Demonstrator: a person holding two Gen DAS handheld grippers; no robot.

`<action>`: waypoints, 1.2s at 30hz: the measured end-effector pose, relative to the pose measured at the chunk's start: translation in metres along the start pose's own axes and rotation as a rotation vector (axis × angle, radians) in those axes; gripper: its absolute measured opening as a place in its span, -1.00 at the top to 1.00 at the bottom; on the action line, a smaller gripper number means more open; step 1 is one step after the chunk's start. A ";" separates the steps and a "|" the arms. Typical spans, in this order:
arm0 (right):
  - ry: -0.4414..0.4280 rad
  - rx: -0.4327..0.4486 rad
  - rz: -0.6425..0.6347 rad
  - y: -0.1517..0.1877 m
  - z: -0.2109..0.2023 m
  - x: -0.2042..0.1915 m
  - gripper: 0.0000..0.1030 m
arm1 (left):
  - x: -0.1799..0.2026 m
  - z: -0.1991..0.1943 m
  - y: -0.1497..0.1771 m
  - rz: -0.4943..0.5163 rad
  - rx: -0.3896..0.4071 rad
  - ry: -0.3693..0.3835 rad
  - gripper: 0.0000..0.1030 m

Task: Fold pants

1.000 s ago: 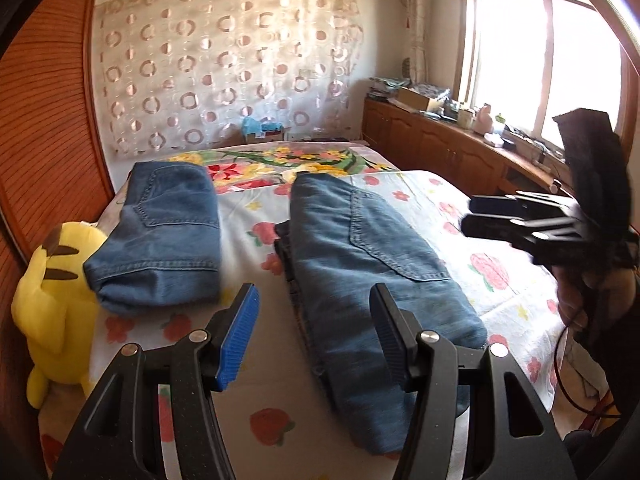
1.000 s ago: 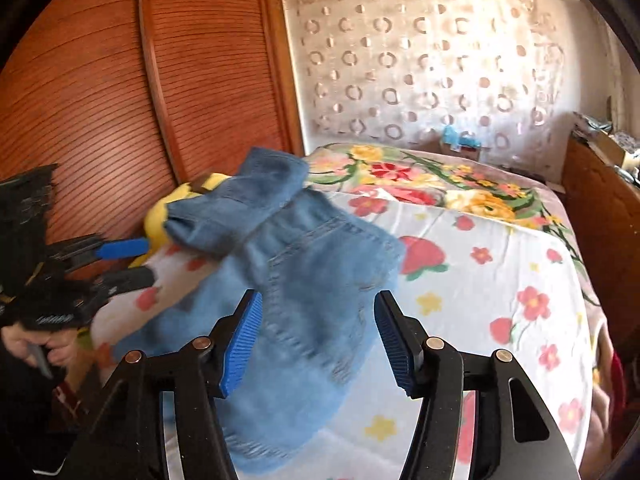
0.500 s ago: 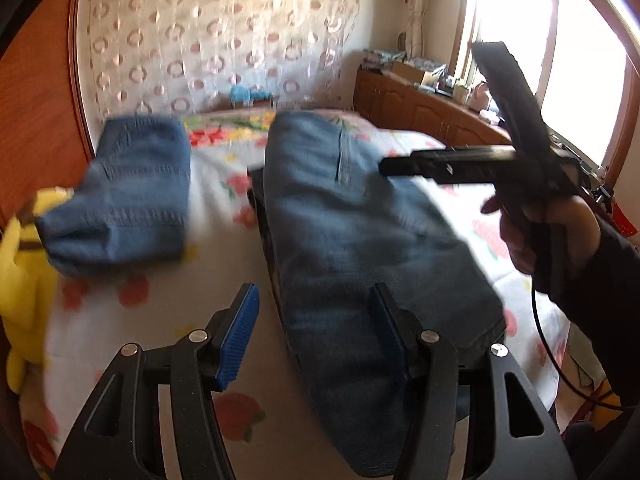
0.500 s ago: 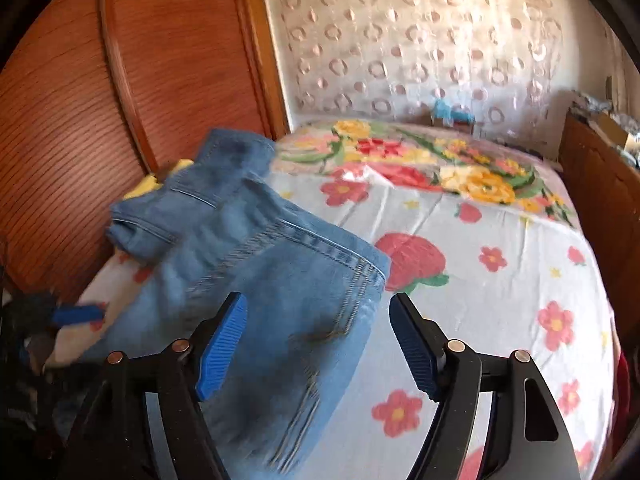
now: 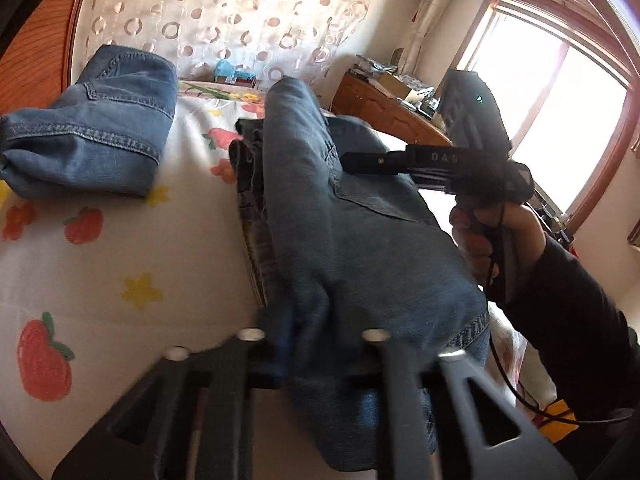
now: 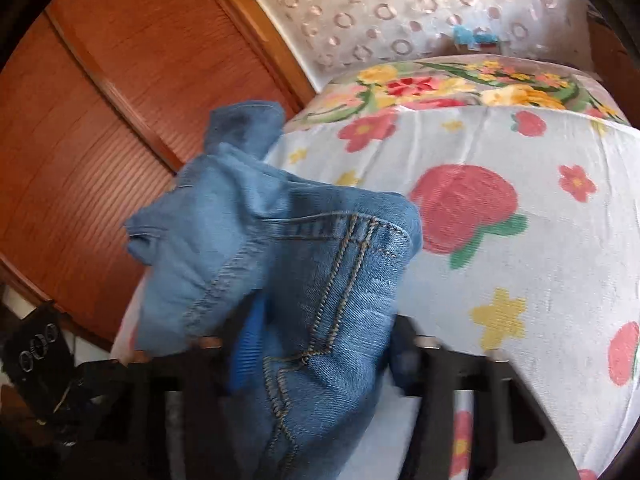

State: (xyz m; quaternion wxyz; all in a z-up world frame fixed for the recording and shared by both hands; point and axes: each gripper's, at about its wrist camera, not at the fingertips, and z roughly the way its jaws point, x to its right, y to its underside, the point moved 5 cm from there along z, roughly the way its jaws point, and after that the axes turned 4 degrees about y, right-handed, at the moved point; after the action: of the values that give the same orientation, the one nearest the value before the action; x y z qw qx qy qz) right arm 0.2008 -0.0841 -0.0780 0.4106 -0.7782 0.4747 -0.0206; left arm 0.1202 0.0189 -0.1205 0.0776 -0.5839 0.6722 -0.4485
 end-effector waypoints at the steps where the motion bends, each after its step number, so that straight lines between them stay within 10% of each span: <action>1: -0.009 0.018 -0.006 -0.002 -0.004 -0.002 0.48 | 0.003 -0.002 0.000 -0.002 0.010 0.013 0.83; 14: -0.021 0.293 -0.253 -0.078 -0.071 -0.136 0.63 | -0.016 -0.079 -0.049 -0.010 0.209 -0.026 0.86; 27: -0.230 0.332 -0.262 -0.200 0.006 -0.229 0.63 | -0.105 -0.196 -0.121 -0.011 0.399 -0.277 0.86; 36: -0.082 0.171 -0.089 -0.236 0.174 -0.133 0.39 | -0.182 -0.081 -0.147 -0.056 0.130 -0.309 0.86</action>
State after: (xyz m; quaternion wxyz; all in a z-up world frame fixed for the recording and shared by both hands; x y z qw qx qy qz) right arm 0.3711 0.1742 0.0100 0.4934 -0.7608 0.4189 -0.0477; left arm 0.2300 0.2284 -0.0480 0.2050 -0.6583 0.6052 -0.3979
